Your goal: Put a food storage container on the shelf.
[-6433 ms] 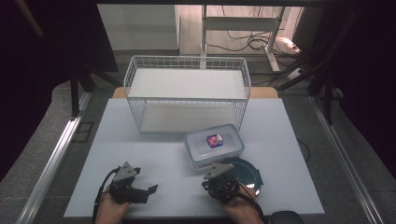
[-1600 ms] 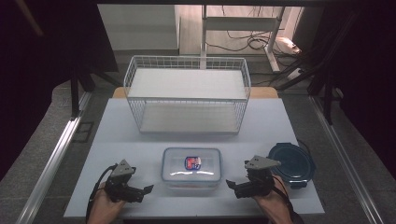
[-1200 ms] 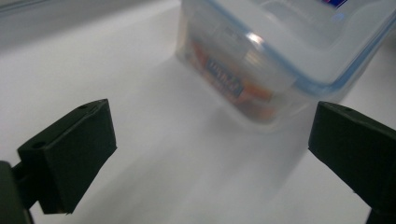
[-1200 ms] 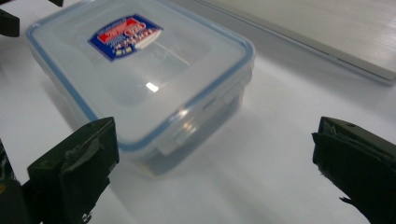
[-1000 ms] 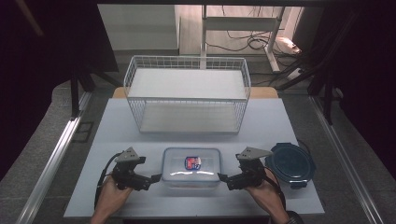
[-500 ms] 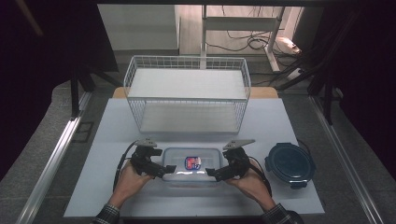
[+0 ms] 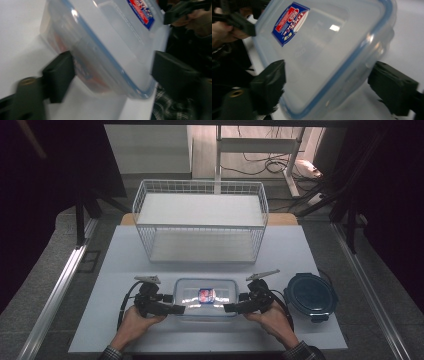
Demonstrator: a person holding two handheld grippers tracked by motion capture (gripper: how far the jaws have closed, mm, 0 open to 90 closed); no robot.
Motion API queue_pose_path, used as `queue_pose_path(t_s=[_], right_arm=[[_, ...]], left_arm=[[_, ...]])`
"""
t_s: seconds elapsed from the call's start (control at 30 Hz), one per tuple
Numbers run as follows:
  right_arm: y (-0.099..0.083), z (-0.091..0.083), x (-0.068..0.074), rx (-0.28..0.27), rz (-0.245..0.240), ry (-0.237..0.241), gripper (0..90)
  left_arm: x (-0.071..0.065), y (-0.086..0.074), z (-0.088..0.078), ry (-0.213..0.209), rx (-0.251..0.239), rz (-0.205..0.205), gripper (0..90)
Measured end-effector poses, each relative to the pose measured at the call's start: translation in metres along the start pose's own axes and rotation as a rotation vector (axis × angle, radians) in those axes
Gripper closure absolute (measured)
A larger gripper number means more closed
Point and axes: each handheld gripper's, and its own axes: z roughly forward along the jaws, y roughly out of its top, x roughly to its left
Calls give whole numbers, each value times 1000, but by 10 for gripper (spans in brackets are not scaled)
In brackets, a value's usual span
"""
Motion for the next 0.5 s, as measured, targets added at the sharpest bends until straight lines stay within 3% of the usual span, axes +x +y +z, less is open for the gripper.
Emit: queue_pose_path(t_s=[0.07, 0.17, 0.3, 0.43, 0.5], right_arm=[[-3, -4, 0, 8, 0, 18, 218], [-7, -12, 8, 10, -25, 6, 313], [-8, -29, 11, -69, -34, -16, 475], [-9, -32, 13, -73, -28, -33, 494], [-10, -32, 11, -74, -9, -15, 492]], left_arm=[[-1, -2, -5, -4, -17, -6, 280], [-4, -3, -11, -4, -37, 0, 394], [-8, -5, -14, 4, -77, 8, 478], [-9, -5, -14, 2, -100, -2, 499], [-8, -5, -15, -6, -104, -8, 508]])
